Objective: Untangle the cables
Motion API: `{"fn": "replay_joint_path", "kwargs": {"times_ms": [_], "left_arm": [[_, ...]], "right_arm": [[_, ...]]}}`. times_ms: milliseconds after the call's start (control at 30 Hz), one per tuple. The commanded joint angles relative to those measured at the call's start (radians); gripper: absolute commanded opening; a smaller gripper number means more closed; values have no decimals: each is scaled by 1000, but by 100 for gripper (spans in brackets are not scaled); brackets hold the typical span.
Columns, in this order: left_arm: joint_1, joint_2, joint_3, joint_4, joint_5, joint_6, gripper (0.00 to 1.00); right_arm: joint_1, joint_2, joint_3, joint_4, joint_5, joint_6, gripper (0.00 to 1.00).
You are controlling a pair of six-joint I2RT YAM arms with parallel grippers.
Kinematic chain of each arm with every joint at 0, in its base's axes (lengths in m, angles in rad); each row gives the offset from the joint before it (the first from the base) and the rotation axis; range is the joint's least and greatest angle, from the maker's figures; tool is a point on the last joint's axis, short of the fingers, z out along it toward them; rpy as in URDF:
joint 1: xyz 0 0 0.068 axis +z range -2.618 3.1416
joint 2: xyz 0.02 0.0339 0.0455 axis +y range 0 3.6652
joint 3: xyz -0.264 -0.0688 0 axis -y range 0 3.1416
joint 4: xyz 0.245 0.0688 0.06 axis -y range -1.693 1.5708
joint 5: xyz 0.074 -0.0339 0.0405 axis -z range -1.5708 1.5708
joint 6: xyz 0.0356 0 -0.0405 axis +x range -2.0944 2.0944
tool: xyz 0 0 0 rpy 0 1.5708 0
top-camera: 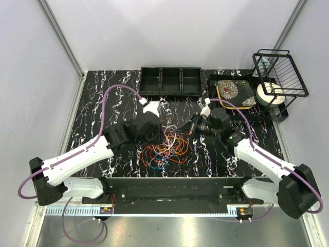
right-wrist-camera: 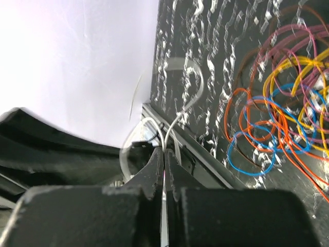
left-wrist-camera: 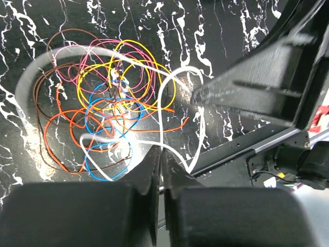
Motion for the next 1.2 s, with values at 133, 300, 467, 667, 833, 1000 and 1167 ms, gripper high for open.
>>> {"fn": "replay_joint_path", "kwargs": {"times_ms": [133,300,467,667,833,1000,1167], "left_arm": [[4,-106,-91,35,-31,-35,98],[3,-172,-214,19,-7,-70,98],[6,-278,-228,-91,-106,-43,99],[67,-323,-123,-241,-235,89,99],[104,-341,-141,-269,-355,143,99],[107,-370,-248,-194,-389,194,99],[107,-389,-256,-159,-381,217,99]], "right_arm": [[-152,-5,335,-126,1,-114,0],[-282,47,536,-227,-24,-175,0],[-304,108,611,-301,36,-252,0],[-324,197,649,-318,136,-303,0],[-338,335,725,-321,183,-335,0],[-359,473,859,-324,206,-355,0],[-385,654,1050,-336,215,-370,0]]}}
